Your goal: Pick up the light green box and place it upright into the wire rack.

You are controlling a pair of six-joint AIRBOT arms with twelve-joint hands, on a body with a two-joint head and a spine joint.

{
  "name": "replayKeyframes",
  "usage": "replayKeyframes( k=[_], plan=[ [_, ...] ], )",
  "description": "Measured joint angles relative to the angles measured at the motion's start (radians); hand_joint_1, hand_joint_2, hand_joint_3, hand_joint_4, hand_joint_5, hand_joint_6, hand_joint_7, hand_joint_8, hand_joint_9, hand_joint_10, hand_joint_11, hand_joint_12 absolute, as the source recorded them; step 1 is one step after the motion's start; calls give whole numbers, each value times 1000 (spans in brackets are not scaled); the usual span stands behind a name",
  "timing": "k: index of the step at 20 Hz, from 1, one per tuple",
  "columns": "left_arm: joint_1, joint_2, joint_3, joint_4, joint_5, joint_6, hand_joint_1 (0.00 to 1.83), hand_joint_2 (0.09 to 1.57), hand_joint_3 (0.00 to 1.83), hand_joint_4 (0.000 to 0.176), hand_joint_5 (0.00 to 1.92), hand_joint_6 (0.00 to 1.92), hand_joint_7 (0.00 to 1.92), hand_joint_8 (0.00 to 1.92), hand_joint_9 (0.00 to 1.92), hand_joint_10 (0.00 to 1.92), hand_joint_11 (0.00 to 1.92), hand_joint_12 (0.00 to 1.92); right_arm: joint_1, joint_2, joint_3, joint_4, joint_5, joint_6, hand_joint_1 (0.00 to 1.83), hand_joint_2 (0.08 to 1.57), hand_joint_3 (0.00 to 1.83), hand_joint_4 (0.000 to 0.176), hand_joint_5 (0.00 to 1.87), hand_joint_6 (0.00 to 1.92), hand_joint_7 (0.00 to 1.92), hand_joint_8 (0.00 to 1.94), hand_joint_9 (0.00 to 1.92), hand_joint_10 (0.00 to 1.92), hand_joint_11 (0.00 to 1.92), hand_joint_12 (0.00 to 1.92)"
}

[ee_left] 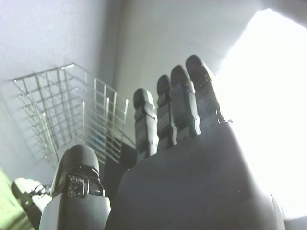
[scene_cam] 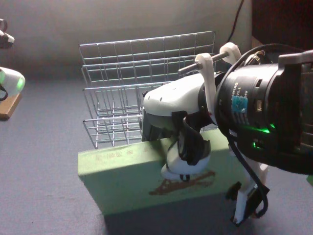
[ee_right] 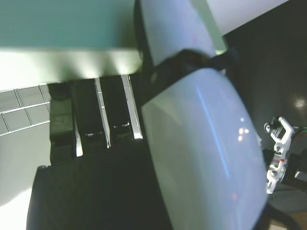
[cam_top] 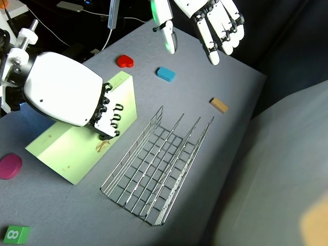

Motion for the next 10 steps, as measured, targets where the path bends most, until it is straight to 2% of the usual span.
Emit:
replayKeyframes(
  k=[1,2,3,4,5,7,10],
  plan=[
    [0,0,0,0,2,0,0,1271,0,85,298,6,185,2,149,0,0,394,0,0,0,2,-1,0,1321,1187,0,0,741,1141,871,1170,843,1238,715,1326],
    [0,0,0,-2,2,0,0,1273,0,85,294,2,194,2,159,2,0,427,0,1,0,6,0,0,1348,1184,0,0,738,1127,884,1160,814,1411,743,1383],
    [0,0,0,-3,2,0,0,1275,0,85,292,1,191,0,163,3,0,446,0,3,0,10,1,1,1355,1179,0,0,754,1105,888,1143,822,1448,771,1414],
    [0,0,0,-4,3,0,0,1277,1,86,261,0,178,0,150,0,0,427,0,6,-1,10,1,1,1240,1168,0,0,811,1106,941,1174,841,1243,793,1436],
    [0,0,-2,-5,5,0,0,1286,5,86,260,2,177,1,147,0,0,421,1,13,-3,6,-1,0,1213,1168,0,0,825,1111,941,1189,850,1181,792,1446],
    [0,0,-2,-8,9,1,0,1281,0,86,251,0,179,0,144,0,0,342,20,31,-19,16,-15,0,1201,1176,1,0,819,1132,923,1216,833,1167,782,1454],
    [0,0,-2,-8,10,1,0,1288,1,86,255,1,167,1,139,0,0,415,75,50,-37,24,-21,0,1203,1180,1,0,801,1146,926,1221,832,1171,766,1468]
  ],
)
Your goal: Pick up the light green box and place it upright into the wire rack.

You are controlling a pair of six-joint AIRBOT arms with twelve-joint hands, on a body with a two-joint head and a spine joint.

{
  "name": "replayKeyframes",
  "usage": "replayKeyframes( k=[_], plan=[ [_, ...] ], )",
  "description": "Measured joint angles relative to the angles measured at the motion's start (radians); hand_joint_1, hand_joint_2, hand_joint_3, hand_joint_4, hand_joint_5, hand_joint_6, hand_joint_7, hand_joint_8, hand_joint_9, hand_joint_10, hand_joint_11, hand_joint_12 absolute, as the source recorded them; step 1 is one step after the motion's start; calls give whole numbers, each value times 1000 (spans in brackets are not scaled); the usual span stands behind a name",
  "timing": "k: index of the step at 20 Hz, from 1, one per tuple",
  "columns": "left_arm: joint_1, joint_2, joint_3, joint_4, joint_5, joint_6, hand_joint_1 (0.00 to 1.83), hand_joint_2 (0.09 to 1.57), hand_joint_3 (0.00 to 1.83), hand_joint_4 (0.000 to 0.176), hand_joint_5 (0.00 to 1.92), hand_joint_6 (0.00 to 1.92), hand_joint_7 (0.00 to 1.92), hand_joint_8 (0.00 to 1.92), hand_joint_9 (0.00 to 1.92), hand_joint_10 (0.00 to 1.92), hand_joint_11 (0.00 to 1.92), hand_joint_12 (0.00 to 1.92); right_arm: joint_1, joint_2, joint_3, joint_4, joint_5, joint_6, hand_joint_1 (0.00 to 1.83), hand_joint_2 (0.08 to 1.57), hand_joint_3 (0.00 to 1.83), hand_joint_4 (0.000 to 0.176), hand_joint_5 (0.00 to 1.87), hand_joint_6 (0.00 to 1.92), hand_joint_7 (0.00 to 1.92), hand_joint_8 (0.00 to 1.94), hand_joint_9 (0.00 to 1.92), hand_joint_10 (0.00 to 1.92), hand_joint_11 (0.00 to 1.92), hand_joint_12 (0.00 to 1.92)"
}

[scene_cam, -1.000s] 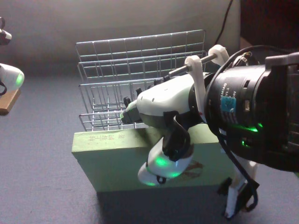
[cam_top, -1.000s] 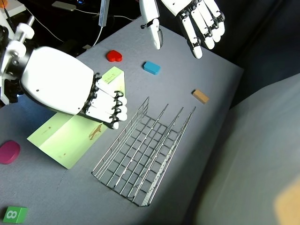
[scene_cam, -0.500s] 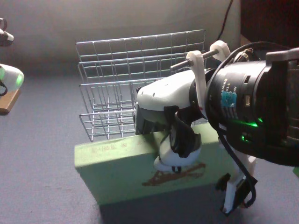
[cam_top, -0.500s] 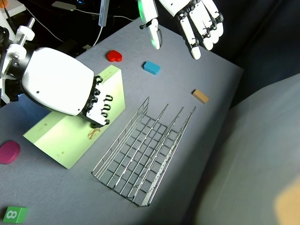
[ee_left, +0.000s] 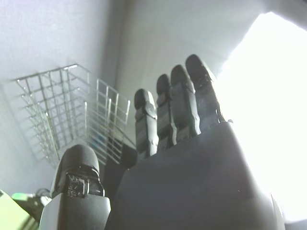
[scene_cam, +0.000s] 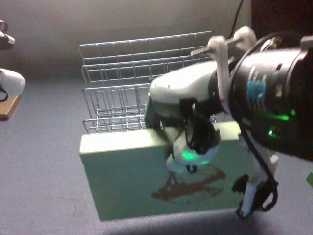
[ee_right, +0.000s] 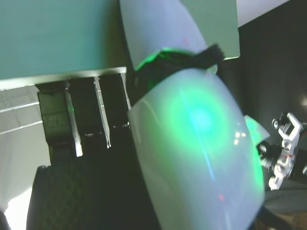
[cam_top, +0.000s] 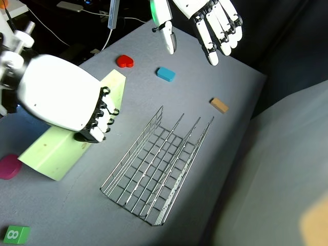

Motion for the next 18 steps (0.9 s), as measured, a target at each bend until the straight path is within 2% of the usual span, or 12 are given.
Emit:
replayKeyframes(
  k=[2,5,8,13,14,17,18],
  plan=[
    [0,0,0,0,3,4,0,1280,0,84,288,4,180,3,149,2,0,470,53,10,0,2,-2,8,1204,1181,0,0,792,1153,930,1217,864,1142,761,1451],
    [0,0,0,0,10,6,0,1278,0,85,270,5,173,0,154,3,0,426,140,27,0,-2,-3,-12,1204,1179,0,0,803,1140,929,1218,866,1137,789,1439],
    [0,0,0,-2,13,6,0,1282,0,85,251,1,171,0,150,1,0,452,202,27,7,-61,8,-30,1204,1179,0,0,806,1136,929,1218,867,1133,771,1427],
    [0,0,0,-3,18,6,0,1265,0,84,268,5,192,5,142,0,0,473,242,-8,66,-84,10,-79,1205,1178,0,0,806,1136,929,1218,867,1131,796,1437],
    [0,0,0,-3,18,6,0,1275,4,85,272,2,197,2,141,0,0,534,246,-20,78,-113,12,-88,1205,1178,0,0,807,1137,929,1217,869,1130,789,1433],
    [0,0,0,-3,19,6,0,1286,4,84,276,2,203,3,144,2,0,487,245,-47,111,-162,25,-109,1205,1178,0,0,808,1133,928,1218,862,1123,789,1429],
    [0,0,0,-3,19,6,0,1271,0,84,281,3,204,3,148,2,0,499,240,-62,135,-162,30,-111,1326,1177,5,0,772,1115,881,1163,839,1392,793,1423]
  ],
)
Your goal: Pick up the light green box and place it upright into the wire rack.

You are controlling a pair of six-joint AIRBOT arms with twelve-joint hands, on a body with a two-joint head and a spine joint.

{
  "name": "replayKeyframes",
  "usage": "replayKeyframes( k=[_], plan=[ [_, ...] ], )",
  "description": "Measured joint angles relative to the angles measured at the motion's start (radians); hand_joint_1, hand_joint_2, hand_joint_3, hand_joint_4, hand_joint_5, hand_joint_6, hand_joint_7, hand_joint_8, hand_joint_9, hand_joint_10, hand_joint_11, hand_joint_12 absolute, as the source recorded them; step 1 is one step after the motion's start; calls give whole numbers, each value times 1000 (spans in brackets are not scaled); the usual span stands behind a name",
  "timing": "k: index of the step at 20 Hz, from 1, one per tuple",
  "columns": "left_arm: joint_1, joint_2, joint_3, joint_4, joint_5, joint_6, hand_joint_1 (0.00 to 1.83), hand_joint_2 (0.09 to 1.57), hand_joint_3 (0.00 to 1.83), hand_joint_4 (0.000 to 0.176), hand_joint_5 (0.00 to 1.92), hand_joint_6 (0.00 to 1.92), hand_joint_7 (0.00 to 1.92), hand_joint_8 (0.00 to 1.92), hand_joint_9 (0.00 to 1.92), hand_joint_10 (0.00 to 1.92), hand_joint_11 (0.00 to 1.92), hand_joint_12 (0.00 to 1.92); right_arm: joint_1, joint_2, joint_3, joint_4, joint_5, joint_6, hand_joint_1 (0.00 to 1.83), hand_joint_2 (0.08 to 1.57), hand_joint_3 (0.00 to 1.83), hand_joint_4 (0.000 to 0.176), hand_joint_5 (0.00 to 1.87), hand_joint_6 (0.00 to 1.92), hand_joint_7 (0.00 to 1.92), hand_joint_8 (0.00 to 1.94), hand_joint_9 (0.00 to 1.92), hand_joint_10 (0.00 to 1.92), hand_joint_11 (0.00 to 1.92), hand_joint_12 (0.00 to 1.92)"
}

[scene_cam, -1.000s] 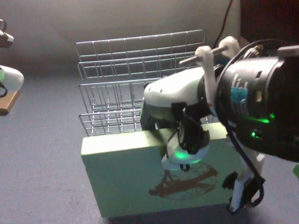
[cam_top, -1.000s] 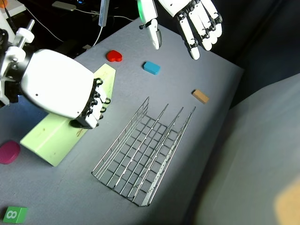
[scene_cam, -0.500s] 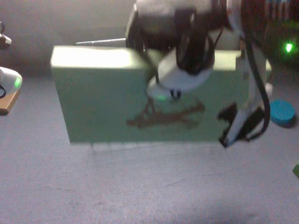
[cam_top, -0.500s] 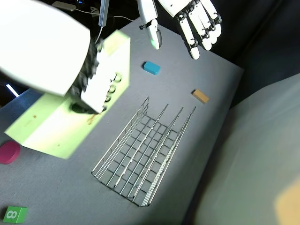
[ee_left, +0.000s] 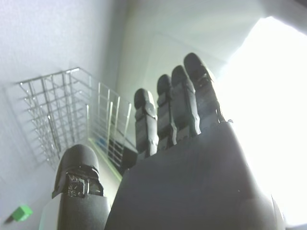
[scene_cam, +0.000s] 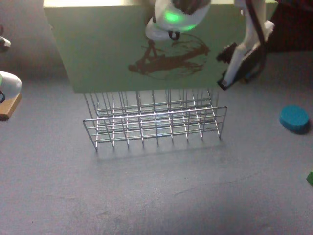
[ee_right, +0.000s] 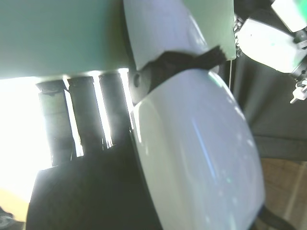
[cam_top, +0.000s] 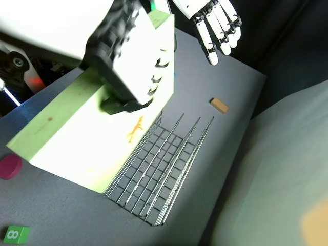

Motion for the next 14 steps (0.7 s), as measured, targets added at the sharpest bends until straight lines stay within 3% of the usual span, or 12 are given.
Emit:
replayKeyframes(
  k=[1,2,3,5,9,14],
  plan=[
    [0,0,0,-1,0,0,0,1262,0,84,266,0,199,0,145,1,0,501,-9,-19,28,2,10,0,1349,1185,1,0,749,1126,865,1166,827,1458,788,1428],
    [0,0,0,-3,0,0,0,1260,0,85,263,0,197,0,140,1,0,488,-14,-33,47,6,12,-2,1235,1184,1,0,777,1151,914,1220,832,1240,784,1426],
    [0,0,0,-4,2,0,0,1260,0,85,256,0,190,0,140,1,0,487,-18,-42,60,2,13,-5,1330,1185,2,0,746,1134,872,1176,826,1427,769,1427],
    [0,0,0,-4,2,0,0,1246,0,85,247,0,188,0,141,1,0,488,-35,-61,74,-21,19,-10,1353,1187,2,0,741,1130,862,1170,819,1476,768,1431],
    [0,0,0,-5,3,0,0,1256,0,85,263,4,190,1,143,1,0,514,-67,-91,85,-29,23,-5,1356,1185,0,0,740,1122,882,1158,810,1476,776,1436],
    [0,0,0,-15,3,0,0,1247,0,83,212,1,172,2,138,0,0,413,-107,-121,102,-55,25,32,1357,1179,0,0,766,1115,884,1136,817,1463,765,1423]
  ],
)
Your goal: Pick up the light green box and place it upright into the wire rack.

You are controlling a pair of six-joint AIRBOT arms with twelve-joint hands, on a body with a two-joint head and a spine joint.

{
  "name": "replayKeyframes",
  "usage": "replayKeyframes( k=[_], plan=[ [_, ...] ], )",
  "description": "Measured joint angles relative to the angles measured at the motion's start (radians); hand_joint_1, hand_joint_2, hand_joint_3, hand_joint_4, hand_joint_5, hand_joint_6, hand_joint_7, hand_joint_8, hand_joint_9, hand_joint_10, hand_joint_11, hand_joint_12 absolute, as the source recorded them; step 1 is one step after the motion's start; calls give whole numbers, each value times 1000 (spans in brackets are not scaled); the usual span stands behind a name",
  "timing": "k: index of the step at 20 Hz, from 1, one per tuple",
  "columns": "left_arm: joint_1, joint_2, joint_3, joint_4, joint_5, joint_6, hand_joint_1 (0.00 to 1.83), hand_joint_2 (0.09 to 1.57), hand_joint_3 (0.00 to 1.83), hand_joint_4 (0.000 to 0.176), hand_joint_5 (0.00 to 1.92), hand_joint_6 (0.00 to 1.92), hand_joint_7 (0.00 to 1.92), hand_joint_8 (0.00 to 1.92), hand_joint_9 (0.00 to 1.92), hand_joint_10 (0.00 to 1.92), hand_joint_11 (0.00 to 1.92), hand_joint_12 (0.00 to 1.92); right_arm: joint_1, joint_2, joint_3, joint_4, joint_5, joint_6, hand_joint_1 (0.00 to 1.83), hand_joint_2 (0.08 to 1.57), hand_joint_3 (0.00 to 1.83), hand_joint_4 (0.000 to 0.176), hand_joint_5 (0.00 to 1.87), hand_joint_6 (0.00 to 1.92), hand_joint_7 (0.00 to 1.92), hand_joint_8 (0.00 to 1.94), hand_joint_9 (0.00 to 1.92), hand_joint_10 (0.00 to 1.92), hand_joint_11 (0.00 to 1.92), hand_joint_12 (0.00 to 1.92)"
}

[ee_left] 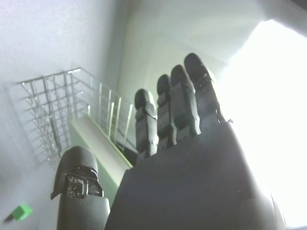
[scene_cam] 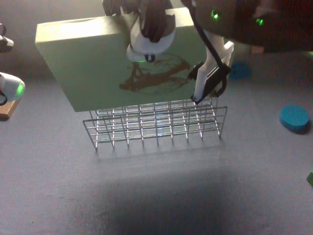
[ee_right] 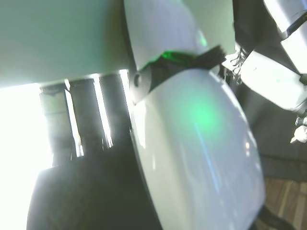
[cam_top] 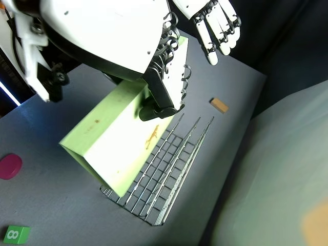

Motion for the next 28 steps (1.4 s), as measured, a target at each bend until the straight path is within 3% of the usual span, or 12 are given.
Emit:
replayKeyframes(
  k=[8,16,18,28],
  plan=[
    [0,0,0,-4,7,0,0,1262,5,84,220,4,173,2,138,1,0,411,-63,-37,72,-16,25,32,1358,1174,0,0,776,1098,903,1115,813,1458,758,1407],
    [0,0,0,-7,13,0,0,1259,0,84,218,1,159,0,151,0,0,478,-151,-51,111,-47,79,134,1358,1175,0,0,767,1102,888,1129,830,1450,741,1400],
    [0,0,0,-7,12,0,0,1290,11,84,221,1,158,0,145,1,0,398,-169,-50,114,-78,92,159,1358,1175,0,0,767,1102,889,1128,829,1451,737,1399],
    [0,0,0,-10,14,0,0,1263,0,83,234,0,175,2,162,6,0,400,-239,-63,188,-134,146,236,1356,1182,0,0,746,1125,882,1144,818,1462,745,1415]
  ],
)
